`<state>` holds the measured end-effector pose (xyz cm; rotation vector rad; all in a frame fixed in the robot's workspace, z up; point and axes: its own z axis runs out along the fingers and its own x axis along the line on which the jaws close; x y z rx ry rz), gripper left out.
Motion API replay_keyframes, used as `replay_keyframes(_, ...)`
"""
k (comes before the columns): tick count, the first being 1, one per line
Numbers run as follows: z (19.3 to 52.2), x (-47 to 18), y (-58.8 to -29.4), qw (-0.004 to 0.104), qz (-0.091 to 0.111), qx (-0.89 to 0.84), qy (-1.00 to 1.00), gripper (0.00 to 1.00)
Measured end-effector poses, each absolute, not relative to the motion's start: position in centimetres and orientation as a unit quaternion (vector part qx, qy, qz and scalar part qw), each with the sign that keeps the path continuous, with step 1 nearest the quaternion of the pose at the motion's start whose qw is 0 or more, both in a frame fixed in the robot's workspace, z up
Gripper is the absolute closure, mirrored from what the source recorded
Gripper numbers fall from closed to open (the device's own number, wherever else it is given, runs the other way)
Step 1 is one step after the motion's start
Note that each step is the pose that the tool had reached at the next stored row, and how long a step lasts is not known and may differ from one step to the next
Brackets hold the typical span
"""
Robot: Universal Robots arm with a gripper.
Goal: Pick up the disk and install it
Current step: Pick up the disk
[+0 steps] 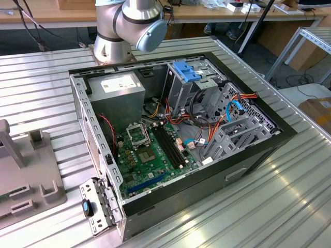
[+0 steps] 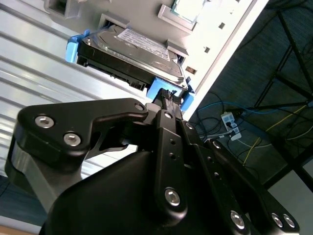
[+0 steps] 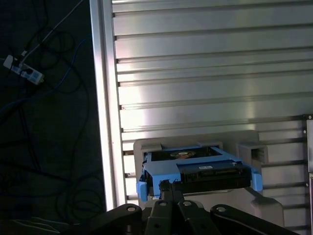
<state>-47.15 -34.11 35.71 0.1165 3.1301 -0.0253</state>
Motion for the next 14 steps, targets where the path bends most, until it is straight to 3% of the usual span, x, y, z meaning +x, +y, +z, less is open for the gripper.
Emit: replay_keyframes(14, 35.70, -47.15, -34.11, 0.006, -0.007, -0.094, 0.995, 0.89)
